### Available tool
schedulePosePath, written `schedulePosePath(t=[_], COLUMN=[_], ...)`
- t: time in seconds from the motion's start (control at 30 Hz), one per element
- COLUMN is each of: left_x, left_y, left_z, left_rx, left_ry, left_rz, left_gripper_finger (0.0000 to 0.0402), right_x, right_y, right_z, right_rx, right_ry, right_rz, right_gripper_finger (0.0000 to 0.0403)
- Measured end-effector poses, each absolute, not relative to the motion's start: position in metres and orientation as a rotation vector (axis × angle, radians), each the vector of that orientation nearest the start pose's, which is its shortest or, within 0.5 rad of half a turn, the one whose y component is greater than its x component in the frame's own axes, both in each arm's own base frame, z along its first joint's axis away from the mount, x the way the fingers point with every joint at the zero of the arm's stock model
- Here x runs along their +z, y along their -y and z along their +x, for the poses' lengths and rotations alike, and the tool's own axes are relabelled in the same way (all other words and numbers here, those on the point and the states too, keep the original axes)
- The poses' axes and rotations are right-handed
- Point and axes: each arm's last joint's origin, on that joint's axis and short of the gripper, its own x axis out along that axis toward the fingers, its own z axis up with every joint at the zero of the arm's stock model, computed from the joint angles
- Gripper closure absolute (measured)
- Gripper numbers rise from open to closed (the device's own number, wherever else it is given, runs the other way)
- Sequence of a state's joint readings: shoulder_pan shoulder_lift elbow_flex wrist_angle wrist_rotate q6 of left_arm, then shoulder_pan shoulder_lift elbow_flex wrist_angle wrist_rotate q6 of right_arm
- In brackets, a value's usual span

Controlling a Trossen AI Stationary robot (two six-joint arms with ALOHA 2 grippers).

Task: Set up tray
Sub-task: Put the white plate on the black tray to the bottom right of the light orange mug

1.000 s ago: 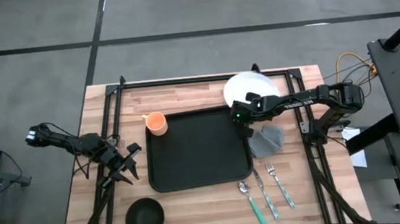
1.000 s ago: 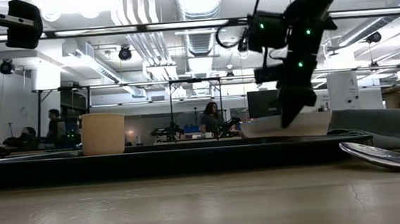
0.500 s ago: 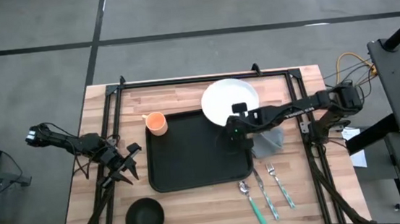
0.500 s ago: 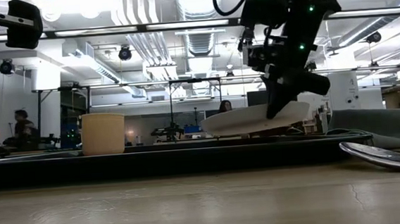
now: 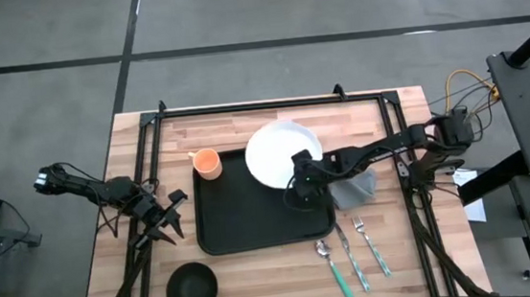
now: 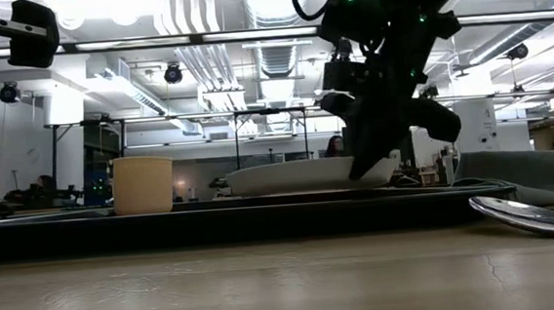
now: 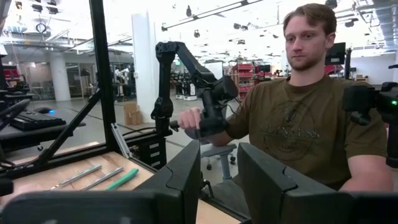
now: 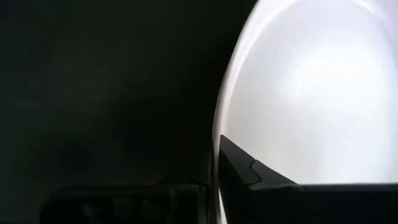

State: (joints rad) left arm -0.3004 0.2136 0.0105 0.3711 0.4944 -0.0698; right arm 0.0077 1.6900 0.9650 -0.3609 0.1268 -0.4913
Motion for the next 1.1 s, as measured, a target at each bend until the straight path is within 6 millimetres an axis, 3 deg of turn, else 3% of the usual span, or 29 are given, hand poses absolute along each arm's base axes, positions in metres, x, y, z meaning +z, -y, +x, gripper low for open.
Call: schedulePosePath(t=[0.6, 1.1], left_x=[0.182, 0.182], left_y=[0.045, 0.045], left_z=[0.099, 0.099], left_rx=[-0.798, -0.798], left_ry=[0.112, 0.112], left_rz=[-0.052, -0.052], left_gripper_finger=[0.0313, 0.0313], right_x=[0.156, 0.161], right_y=[-0.040, -0.076], right_z=[0.374, 0.404], right_rx=[0.353, 0.490], right_ry=[-1.070, -1.015], right_rz=[-0.609, -0.663], right_gripper_finger=[0.0394, 0.0394])
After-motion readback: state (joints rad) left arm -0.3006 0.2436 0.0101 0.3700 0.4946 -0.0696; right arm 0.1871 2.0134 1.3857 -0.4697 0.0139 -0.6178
